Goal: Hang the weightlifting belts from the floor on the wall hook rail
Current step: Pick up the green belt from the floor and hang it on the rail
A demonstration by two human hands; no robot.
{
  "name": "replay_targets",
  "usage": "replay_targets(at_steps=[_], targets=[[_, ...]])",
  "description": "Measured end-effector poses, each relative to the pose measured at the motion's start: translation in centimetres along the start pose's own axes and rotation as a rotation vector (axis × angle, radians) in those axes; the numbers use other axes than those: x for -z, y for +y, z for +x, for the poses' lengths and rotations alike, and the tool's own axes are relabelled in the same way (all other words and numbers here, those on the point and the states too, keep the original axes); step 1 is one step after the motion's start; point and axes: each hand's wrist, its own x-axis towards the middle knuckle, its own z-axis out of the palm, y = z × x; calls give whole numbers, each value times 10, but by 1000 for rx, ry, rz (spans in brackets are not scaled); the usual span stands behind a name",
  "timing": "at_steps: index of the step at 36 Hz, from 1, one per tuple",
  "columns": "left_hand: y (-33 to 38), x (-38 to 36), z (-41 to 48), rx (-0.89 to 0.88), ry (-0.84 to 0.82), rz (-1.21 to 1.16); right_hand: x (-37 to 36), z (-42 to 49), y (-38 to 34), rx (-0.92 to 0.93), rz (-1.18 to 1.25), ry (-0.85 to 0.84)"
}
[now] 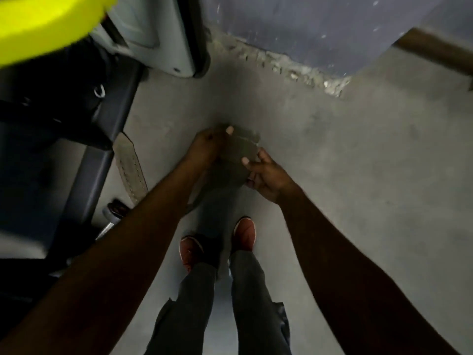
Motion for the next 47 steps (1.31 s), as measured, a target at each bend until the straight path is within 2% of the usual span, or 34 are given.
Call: replay_targets(at_steps=[8, 12, 18, 24, 27, 30, 34, 35, 37, 39, 41, 43, 45, 47], targets=[[116, -22, -95, -169, -166, 211, -36, -111, -88, 82, 10, -12], [167, -34, -140, -300, -158, 280, -54, -163, -133, 211, -16, -20], [235, -50, -183, -495, -145, 250, -77, -222, -198, 362, -119, 41], [313, -58, -221, -623, -105, 182, -103, -275, -272, 507, -164, -34], [352, -65, -234, -709, -86, 134, -119, -296, -308, 623, -205, -9], [379, -71, -237, -761, -4, 94, -135, -314, -340, 759, -275, 78], [413, -79, -246, -944, 472, 417, -159, -332, -387, 970, -307, 249], [418, -82, -248, -974, 460, 439, -165, -337, -397, 1021, -310, 284], [436, -92, -256, -1005, 255, 424, -177, -349, -420, 1109, -310, 320], [456, -101, -261, -1021, 53, 439, -188, -363, -439, 1147, -320, 296], [480, -106, -266, -1047, -67, 397, -200, -378, -454, 1141, -365, 229], [502, -109, -272, -1044, -73, 311, -207, -389, -469, 1121, -418, 123], [527, -107, -277, -1060, 26, 174, -218, -399, -486, 1107, -427, 54], [548, -106, -284, -1067, 52, 1, -229, -405, -502, 1167, -496, 134]])
